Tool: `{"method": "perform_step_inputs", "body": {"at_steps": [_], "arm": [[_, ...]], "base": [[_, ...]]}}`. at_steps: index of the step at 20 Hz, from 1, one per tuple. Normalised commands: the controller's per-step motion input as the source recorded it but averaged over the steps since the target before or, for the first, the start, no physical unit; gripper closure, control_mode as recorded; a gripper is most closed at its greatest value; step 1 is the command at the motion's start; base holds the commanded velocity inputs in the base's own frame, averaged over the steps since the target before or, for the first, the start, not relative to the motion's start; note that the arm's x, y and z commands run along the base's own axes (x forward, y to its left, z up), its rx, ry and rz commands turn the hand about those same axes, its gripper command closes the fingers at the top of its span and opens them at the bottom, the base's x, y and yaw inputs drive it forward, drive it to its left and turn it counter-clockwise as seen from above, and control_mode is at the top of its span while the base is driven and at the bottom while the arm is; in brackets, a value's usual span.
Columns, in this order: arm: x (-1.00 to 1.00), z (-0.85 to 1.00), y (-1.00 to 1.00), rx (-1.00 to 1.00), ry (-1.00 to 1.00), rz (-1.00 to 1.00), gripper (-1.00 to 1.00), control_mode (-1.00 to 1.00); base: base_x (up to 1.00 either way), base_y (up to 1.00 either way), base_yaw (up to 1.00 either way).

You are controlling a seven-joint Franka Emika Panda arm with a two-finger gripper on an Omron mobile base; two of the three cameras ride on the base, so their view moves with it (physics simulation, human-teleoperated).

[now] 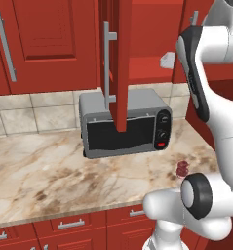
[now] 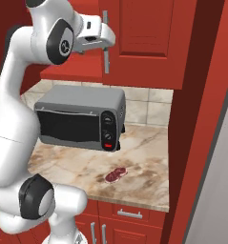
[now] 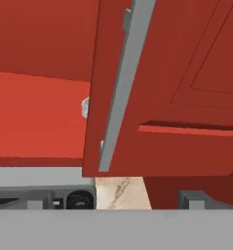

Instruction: Retrieve the tupperware from the cabinet, then place the raw meat into the tupperware to avoid contamination.

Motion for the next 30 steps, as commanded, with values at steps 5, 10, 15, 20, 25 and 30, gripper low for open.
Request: {"method": "perform_step_inputs", "body": {"at_steps": [5, 10, 15, 20, 25, 30], "arm": [[0.06, -0.15, -0.14, 0.17, -0.08, -0.05, -1.0, -1.0], [0.17, -0.15, -0.05, 0.13, -0.04, 0.0, -1.0, -1.0], [0.27, -0.11, 0.0, 0.03, -0.05, 0.0, -1.0, -1.0], [0.42, -0.13, 0.0, 0.0, -0.03, 0.0, -1.0, -1.0], [0.52, -0.12, 0.0, 0.0, 0.0, 0.0, -1.0, -1.0], [0.53, -0.12, -0.05, 0.0, 0.0, 0.0, -1.0, -1.0]], "base": [[0.0, 0.0, 0.0], [0.0, 0.0, 0.0], [0.0, 0.0, 0.0], [0.0, 0.0, 0.0], [0.0, 0.0, 0.0], [0.0, 0.0, 0.0]]}}
